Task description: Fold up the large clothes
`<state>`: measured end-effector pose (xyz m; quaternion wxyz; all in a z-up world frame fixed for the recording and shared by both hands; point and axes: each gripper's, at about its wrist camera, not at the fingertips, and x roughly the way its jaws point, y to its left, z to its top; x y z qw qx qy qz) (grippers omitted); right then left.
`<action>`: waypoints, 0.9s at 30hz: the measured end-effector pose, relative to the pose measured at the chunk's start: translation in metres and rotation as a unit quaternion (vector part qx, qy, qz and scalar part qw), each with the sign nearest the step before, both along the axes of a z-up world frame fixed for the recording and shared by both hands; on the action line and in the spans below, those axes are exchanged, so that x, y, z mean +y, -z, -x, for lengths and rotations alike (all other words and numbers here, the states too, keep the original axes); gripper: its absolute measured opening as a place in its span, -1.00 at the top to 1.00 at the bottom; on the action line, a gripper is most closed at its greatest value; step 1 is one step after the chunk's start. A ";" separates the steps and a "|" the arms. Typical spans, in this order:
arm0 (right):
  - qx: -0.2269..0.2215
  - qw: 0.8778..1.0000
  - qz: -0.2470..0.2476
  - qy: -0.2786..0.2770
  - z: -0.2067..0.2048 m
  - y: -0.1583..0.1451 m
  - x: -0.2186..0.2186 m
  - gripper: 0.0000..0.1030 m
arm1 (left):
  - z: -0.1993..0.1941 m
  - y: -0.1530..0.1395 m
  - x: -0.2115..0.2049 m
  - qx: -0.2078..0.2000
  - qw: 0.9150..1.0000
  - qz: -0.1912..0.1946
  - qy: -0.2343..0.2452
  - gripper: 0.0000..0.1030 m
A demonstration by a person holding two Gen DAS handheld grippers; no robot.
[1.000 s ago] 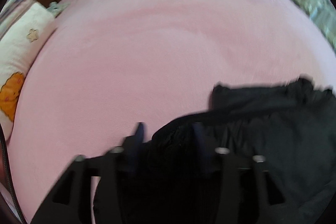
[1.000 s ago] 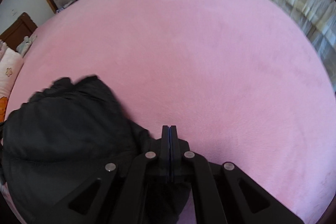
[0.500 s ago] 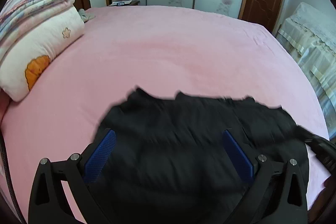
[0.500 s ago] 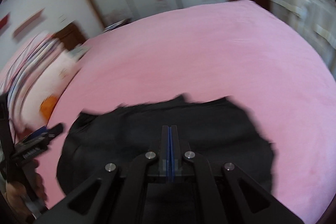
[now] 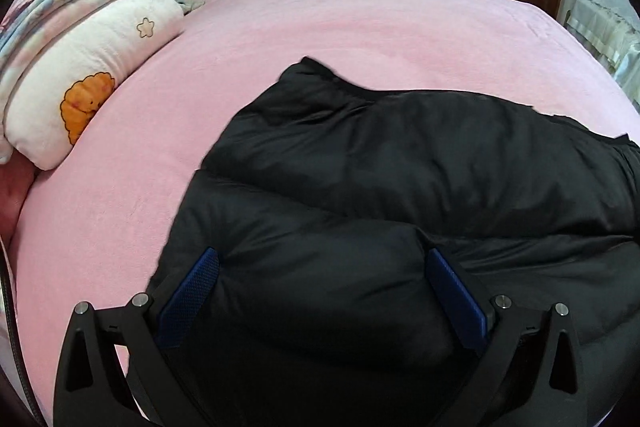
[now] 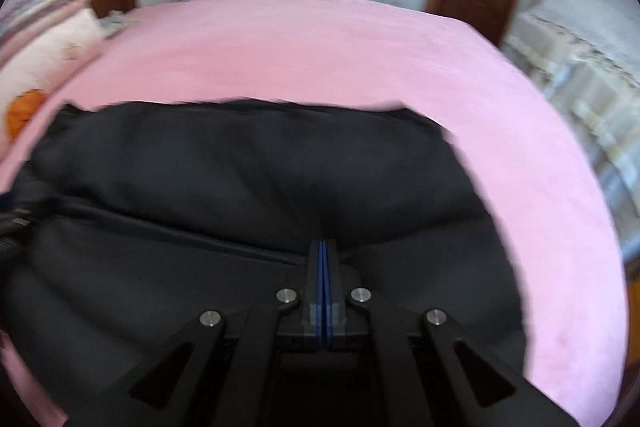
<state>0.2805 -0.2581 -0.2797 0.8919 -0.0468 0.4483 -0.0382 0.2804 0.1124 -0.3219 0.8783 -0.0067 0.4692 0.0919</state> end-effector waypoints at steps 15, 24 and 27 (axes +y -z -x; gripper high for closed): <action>0.044 0.992 -0.106 0.044 0.009 -0.033 -0.017 0.98 | 0.013 -0.038 0.024 0.049 0.994 0.077 -0.058 -0.99; 0.034 0.985 -0.163 0.034 0.041 -0.100 0.006 0.22 | 0.064 -0.113 0.033 0.022 0.982 0.169 -0.081 -0.99; 0.010 0.984 -0.177 0.023 0.053 -0.124 0.014 0.21 | 0.079 -0.131 0.038 0.020 0.978 0.185 -0.091 -0.99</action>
